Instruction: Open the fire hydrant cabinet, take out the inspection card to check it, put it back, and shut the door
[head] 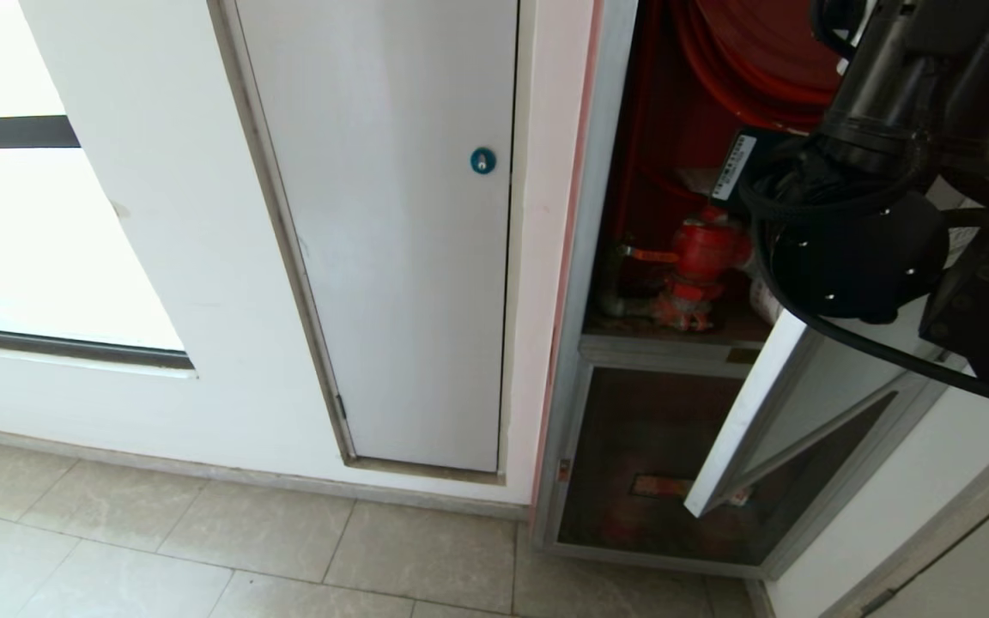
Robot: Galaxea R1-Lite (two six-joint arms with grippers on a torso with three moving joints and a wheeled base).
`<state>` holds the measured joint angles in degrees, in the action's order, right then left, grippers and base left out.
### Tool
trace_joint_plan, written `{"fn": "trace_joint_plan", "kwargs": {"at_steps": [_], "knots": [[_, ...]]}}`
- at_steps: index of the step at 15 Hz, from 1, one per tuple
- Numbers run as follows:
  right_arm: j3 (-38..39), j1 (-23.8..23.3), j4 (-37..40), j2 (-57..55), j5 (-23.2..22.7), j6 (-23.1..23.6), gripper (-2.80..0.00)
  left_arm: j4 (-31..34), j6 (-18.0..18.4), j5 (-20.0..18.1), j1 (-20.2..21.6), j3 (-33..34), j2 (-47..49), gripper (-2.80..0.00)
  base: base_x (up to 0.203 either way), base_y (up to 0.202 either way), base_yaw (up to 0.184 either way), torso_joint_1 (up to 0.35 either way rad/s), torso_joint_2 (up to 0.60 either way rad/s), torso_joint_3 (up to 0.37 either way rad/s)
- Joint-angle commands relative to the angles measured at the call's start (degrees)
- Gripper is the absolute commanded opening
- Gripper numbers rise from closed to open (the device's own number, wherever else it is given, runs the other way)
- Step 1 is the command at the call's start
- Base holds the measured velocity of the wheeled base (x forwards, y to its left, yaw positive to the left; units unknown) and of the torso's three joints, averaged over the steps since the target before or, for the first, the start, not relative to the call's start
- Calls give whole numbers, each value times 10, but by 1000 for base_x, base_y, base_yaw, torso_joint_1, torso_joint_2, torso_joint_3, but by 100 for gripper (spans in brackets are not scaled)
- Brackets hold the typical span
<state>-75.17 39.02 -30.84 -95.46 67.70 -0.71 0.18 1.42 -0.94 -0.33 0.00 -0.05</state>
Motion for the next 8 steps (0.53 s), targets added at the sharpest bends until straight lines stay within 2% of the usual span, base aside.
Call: {"fn": "trace_joint_plan", "kwargs": {"at_steps": [1,8], "knots": [[17,-2,-3,23,3,-1,-280,0,-1,0,0,0,0,-280,0,0,0,0,0,0],[63,-5,-4,60,4,-1,-280,0,0,0,0,0,0,-280,0,0,0,0,0,0]]}}
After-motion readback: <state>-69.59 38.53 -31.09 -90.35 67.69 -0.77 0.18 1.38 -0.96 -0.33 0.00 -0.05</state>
